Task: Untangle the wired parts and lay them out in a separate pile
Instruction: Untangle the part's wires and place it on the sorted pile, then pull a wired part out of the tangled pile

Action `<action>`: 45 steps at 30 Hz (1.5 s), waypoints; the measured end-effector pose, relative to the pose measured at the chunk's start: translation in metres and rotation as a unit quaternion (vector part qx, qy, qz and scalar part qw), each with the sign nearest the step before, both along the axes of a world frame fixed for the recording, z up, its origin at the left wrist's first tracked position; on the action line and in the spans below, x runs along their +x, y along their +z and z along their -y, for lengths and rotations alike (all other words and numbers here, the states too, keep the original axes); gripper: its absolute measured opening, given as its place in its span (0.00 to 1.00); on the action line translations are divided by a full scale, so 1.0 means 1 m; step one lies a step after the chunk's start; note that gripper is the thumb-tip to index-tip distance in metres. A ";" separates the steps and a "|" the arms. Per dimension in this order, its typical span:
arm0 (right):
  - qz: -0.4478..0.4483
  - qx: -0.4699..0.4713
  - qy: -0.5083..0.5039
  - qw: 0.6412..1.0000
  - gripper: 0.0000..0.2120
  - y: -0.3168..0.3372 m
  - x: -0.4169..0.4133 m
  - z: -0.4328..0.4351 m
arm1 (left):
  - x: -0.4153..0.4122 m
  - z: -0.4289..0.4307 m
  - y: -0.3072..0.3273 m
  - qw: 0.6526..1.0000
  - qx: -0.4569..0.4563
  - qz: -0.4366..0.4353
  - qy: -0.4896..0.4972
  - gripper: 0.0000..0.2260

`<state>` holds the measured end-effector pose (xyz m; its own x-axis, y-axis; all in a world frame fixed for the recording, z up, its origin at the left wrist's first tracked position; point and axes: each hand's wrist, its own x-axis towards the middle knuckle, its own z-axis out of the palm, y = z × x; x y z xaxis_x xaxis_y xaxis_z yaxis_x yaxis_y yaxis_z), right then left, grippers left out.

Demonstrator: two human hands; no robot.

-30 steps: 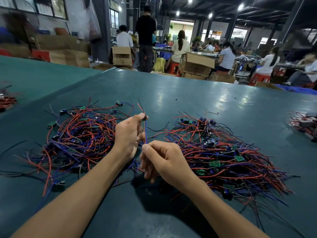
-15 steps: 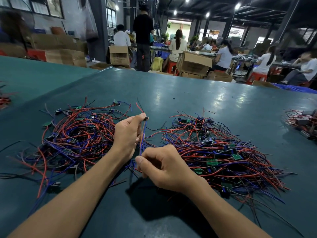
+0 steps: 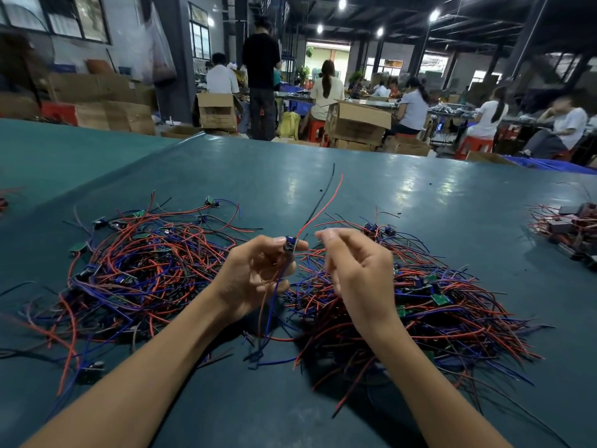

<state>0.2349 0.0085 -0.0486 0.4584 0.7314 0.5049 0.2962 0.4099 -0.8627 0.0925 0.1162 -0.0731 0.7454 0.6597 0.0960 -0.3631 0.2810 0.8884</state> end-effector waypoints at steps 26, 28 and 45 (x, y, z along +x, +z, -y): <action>-0.217 -0.096 0.139 0.962 0.09 0.005 -0.003 0.003 | -0.001 0.010 0.004 0.982 -0.021 -0.080 -0.169 0.21; -0.215 -0.099 0.137 0.962 0.08 0.004 -0.003 0.003 | -0.001 0.009 0.003 0.982 -0.019 -0.083 -0.166 0.20; -0.224 -0.088 0.150 0.959 0.02 0.000 -0.004 -0.001 | 0.002 0.017 0.003 0.995 0.025 -0.087 -0.041 0.10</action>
